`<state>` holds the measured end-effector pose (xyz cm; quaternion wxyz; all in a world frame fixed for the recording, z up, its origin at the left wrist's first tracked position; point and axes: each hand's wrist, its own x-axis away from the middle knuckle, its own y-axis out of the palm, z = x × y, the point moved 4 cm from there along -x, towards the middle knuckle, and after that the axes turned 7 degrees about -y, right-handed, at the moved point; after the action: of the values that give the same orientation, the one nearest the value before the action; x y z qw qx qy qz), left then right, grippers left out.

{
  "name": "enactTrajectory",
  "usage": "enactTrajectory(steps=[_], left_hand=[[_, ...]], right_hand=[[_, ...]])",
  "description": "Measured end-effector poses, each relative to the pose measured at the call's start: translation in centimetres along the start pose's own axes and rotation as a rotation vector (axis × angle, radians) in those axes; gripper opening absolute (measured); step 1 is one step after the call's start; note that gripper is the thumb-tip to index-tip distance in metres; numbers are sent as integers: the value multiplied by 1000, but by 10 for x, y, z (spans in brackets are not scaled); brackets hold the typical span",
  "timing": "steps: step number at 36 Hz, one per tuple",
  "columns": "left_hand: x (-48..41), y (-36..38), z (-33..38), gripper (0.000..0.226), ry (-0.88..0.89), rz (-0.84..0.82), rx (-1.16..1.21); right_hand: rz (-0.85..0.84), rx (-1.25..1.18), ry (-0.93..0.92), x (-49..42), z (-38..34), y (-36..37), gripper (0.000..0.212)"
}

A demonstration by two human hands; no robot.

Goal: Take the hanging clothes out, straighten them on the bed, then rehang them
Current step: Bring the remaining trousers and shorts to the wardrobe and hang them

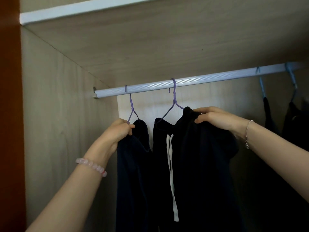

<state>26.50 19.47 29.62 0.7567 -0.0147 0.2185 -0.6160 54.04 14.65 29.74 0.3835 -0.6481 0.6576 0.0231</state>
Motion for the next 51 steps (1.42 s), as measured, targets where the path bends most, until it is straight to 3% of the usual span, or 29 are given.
enactTrajectory(steps=[4, 8, 21, 25, 32, 36, 42, 44, 46, 51], left_hand=[[0, 3, -5, 38, 6, -33, 123], [-1, -2, -9, 49, 12, 37, 222], [7, -11, -9, 45, 41, 82, 208], [11, -7, -7, 44, 47, 83, 184], [10, -2, -7, 21, 89, 112, 111], [10, 0, -7, 11, 133, 140, 24], [31, 6, 11, 36, 301, 388, -687], [46, 11, 21, 40, 390, 469, -812], [62, 22, 31, 40, 477, 463, -793], [92, 68, 65, 32, 633, 209, -468]], right_hand=[[-18, -69, -7, 3, 1, 0, 30], [-64, -237, -2, 4, 1, 9, 27], [-47, -237, -34, 2, -13, 31, 30], [73, -71, -42, 7, -14, 22, 32], [288, 114, 28, 19, 0, 6, 34], [294, 190, 40, 28, 5, -9, 36], [207, 118, 40, 42, 0, -18, 26], [244, 183, 33, 50, -5, -24, 30], [341, 352, 11, 60, -11, -36, 39], [554, 848, -12, 84, -17, -77, 50]])
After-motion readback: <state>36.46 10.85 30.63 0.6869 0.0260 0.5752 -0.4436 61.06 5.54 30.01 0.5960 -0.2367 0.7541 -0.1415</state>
